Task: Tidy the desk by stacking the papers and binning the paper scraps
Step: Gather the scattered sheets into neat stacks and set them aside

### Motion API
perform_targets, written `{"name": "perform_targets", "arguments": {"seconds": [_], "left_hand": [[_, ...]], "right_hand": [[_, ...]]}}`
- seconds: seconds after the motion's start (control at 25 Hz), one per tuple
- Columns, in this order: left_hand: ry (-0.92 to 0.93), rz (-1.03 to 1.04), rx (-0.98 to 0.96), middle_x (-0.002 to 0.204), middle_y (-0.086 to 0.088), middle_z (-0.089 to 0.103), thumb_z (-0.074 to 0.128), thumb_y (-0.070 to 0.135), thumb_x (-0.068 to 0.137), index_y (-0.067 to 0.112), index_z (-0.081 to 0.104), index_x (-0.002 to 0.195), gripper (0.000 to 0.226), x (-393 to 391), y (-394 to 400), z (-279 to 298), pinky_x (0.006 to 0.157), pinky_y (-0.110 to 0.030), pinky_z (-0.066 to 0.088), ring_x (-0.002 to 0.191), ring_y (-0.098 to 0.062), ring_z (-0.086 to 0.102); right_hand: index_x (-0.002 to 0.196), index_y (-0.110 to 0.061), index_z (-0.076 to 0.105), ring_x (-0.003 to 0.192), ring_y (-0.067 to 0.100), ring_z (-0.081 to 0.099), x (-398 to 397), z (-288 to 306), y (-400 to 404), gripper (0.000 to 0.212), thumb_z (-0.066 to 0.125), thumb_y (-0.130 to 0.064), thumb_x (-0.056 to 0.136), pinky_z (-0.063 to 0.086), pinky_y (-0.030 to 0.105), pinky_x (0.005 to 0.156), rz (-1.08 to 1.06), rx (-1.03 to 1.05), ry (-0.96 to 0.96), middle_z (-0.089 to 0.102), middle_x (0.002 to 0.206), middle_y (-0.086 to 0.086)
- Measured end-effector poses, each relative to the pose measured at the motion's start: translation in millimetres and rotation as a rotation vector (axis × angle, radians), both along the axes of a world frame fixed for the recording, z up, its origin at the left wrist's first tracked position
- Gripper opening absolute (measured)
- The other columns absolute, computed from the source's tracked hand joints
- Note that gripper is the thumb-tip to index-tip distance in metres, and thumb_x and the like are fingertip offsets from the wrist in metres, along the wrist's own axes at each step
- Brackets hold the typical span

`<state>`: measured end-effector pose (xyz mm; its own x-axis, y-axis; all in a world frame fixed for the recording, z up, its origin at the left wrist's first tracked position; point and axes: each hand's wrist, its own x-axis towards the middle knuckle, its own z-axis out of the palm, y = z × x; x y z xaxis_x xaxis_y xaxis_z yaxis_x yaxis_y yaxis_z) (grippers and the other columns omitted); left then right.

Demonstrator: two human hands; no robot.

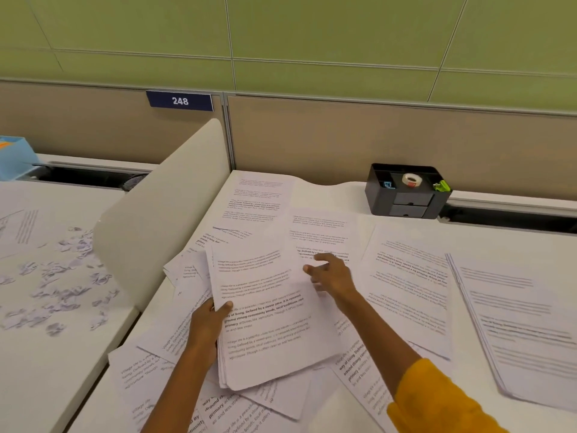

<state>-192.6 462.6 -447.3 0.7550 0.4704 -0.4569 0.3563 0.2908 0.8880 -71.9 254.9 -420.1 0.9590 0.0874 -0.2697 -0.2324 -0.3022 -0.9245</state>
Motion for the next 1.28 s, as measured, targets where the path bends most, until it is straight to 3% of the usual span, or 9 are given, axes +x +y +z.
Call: {"name": "perform_targets", "arguments": {"seconds": [0.08, 0.2, 0.36, 0.48, 0.6, 0.72, 0.92, 1.16, 1.28], "left_hand": [[-0.006, 0.009, 0.020, 0.108, -0.011, 0.066, 0.058, 0.009, 0.091, 0.013, 0.060, 0.117, 0.027, 1, 1, -3, 0.085, -0.043, 0.051, 0.092, -0.028, 0.063], [-0.004, 0.010, 0.079, 0.111, -0.010, 0.065, 0.055, 0.013, 0.093, 0.016, 0.060, 0.117, 0.025, 2, 0, -7, 0.090, -0.045, 0.049, 0.096, -0.027, 0.062], [0.011, 0.031, 0.098, 0.115, -0.011, 0.063, 0.055, 0.014, 0.094, 0.013, 0.058, 0.121, 0.028, 4, -2, -9, 0.094, -0.048, 0.047, 0.101, -0.030, 0.060], [0.014, 0.037, 0.091, 0.117, -0.011, 0.063, 0.054, 0.014, 0.094, 0.012, 0.057, 0.123, 0.029, 4, -2, -8, 0.094, -0.047, 0.047, 0.102, -0.030, 0.060], [0.000, 0.037, 0.066, 0.115, -0.010, 0.063, 0.055, 0.014, 0.094, 0.012, 0.058, 0.122, 0.028, 2, -2, -8, 0.091, -0.044, 0.047, 0.100, -0.029, 0.060], [-0.007, 0.045, 0.040, 0.116, -0.011, 0.063, 0.054, 0.013, 0.094, 0.011, 0.058, 0.123, 0.029, -1, -3, -5, 0.091, -0.045, 0.048, 0.100, -0.029, 0.060], [-0.006, 0.074, 0.017, 0.110, -0.011, 0.064, 0.052, 0.014, 0.095, 0.013, 0.058, 0.120, 0.026, -3, -4, -2, 0.090, -0.047, 0.048, 0.097, -0.029, 0.061], [0.014, 0.090, 0.021, 0.111, -0.012, 0.064, 0.053, 0.016, 0.095, 0.012, 0.059, 0.120, 0.026, -3, -5, 1, 0.091, -0.049, 0.048, 0.098, -0.031, 0.061], [0.019, 0.097, 0.014, 0.108, -0.011, 0.065, 0.053, 0.017, 0.095, 0.011, 0.059, 0.120, 0.026, -2, -5, 1, 0.089, -0.050, 0.049, 0.096, -0.031, 0.062]], "right_hand": [[0.118, -0.010, 0.058, 0.091, 0.025, 0.063, 6, -1, -31, 0.042, 0.072, -0.025, 0.081, 0.051, 0.039, 0.086, -0.134, -0.154, -0.059, 0.064, 0.105, 0.010], [0.125, -0.007, 0.051, 0.114, 0.035, 0.052, 9, -5, -92, 0.051, 0.069, -0.030, 0.083, 0.043, 0.037, 0.093, -0.270, -0.654, -0.083, 0.055, 0.124, 0.018], [0.136, -0.006, 0.033, 0.126, 0.043, 0.036, -4, -9, -146, 0.079, 0.070, -0.046, 0.079, 0.034, 0.046, 0.104, -0.369, -1.029, 0.126, 0.034, 0.139, 0.025], [0.142, -0.008, 0.022, 0.125, 0.044, 0.036, -10, -7, -158, 0.097, 0.072, -0.053, 0.073, 0.034, 0.049, 0.103, -0.427, -0.963, 0.217, 0.031, 0.139, 0.027], [0.144, -0.010, 0.015, 0.124, 0.046, 0.040, -7, -2, -157, 0.101, 0.080, -0.035, 0.071, 0.034, 0.052, 0.103, -0.502, -0.742, 0.239, 0.031, 0.139, 0.028], [0.143, -0.006, 0.021, 0.115, 0.046, 0.051, -6, 2, -153, 0.081, 0.072, -0.010, 0.081, 0.043, 0.049, 0.094, -0.546, -0.650, 0.124, 0.046, 0.130, 0.029], [0.119, -0.003, 0.062, 0.100, 0.038, 0.062, -7, 26, -143, 0.029, 0.056, -0.006, 0.091, 0.048, 0.041, 0.085, -0.576, -0.541, -0.219, 0.066, 0.116, 0.019], [0.115, -0.005, 0.066, 0.104, 0.031, 0.061, 4, 79, -141, 0.026, 0.060, -0.013, 0.091, 0.039, 0.027, 0.086, -0.607, -0.343, -0.435, 0.067, 0.113, 0.014], [0.108, -0.012, 0.069, 0.105, 0.031, 0.060, 16, 86, -146, 0.023, 0.066, -0.020, 0.087, 0.045, 0.039, 0.097, -0.607, -0.267, -0.470, 0.070, 0.105, 0.009]]}}
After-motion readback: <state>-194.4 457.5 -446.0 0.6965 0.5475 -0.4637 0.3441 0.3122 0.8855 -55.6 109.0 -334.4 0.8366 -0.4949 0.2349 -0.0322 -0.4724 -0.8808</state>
